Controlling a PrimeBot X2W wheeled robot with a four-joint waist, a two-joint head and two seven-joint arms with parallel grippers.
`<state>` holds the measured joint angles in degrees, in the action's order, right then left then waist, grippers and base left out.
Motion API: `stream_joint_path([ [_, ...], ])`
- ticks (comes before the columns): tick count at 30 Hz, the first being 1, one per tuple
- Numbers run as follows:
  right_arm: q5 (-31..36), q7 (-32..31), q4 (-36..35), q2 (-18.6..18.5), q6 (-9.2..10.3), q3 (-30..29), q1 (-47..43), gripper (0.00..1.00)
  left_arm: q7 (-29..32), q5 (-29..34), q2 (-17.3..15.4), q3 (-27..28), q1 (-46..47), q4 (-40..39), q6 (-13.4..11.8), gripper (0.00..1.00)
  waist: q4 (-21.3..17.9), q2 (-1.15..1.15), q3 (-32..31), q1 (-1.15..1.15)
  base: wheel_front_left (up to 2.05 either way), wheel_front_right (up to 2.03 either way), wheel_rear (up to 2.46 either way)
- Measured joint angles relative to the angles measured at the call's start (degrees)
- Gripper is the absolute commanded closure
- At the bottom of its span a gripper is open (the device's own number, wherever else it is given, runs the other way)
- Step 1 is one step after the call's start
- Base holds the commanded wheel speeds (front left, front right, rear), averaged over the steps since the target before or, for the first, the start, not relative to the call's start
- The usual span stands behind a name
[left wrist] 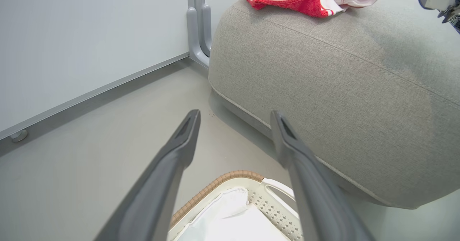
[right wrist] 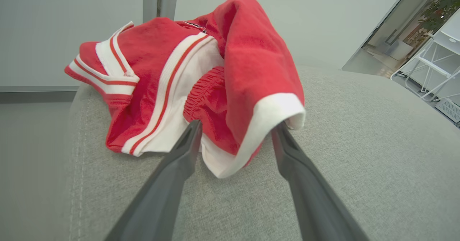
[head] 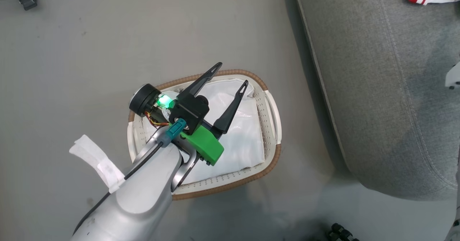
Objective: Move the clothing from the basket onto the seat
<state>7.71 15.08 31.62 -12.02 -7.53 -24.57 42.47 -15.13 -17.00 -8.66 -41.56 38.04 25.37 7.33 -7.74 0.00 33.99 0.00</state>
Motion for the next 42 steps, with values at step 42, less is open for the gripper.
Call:
stream_joint_path([
  [42, -7.2, 0.0, -8.0, 9.2, 0.0, 22.1, -17.2, 0.0, 0.0, 0.0, 5.0, 30.6, -28.9, -8.7, -1.8, 0.0, 9.5, 0.0, -25.5, -0.01, 0.0, 0.0, 0.0],
])
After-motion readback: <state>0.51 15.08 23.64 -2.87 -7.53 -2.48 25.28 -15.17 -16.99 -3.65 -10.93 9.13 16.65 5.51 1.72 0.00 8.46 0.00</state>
